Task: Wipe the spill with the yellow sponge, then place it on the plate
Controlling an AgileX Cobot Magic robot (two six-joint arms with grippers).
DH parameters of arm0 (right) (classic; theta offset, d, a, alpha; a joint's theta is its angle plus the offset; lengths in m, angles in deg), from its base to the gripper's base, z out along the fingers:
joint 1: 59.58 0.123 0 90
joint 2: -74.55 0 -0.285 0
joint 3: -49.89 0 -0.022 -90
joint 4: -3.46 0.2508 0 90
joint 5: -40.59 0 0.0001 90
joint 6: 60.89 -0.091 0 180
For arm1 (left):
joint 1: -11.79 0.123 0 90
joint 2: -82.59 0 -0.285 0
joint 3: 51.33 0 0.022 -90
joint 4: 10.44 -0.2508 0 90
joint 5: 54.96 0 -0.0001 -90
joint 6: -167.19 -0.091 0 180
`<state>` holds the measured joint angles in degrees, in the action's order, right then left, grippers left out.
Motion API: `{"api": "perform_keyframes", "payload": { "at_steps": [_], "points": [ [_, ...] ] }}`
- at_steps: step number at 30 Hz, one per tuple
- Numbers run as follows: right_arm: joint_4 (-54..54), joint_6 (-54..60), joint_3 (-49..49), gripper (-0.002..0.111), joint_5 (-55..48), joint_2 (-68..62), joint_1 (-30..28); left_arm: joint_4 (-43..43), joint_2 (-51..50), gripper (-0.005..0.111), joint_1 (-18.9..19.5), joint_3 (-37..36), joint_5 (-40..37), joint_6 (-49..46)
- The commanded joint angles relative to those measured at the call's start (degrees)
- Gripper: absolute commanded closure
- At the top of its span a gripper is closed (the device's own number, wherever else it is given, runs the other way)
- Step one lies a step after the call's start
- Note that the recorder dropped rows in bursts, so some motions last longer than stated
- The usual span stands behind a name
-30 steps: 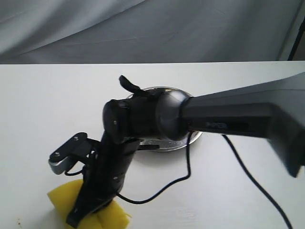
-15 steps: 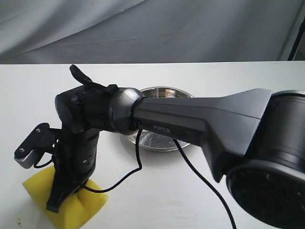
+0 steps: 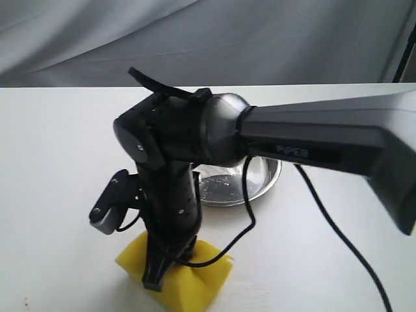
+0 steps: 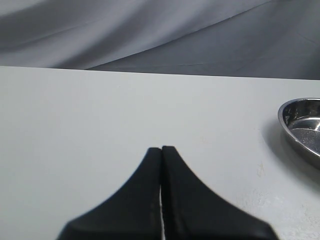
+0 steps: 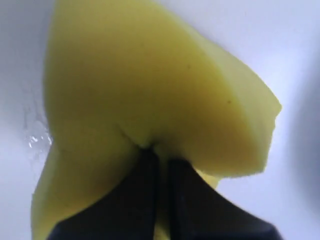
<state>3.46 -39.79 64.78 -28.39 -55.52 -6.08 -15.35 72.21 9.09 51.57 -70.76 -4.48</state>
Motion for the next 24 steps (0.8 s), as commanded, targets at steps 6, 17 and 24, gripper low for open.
{"api": "perform_keyframes", "payload": {
  "at_steps": [6, 17, 24],
  "points": [
    [-3.52, -6.19, -24.39, 0.108, 1.61, 7.69, -3.9, -0.3, -0.15, 0.107, 0.07, -0.12, 0.75, 0.43],
    [23.23, 7.73, -27.37, 0.108, 20.69, 8.02, -3.38, -0.3, -0.15, 0.107, 0.07, -0.12, 0.75, 0.43],
    [24.48, 7.73, -19.16, 0.108, 19.78, 5.03, -3.25, -0.3, -0.15, 0.107, 0.07, -0.12, 0.75, 0.43]
  ]
}}
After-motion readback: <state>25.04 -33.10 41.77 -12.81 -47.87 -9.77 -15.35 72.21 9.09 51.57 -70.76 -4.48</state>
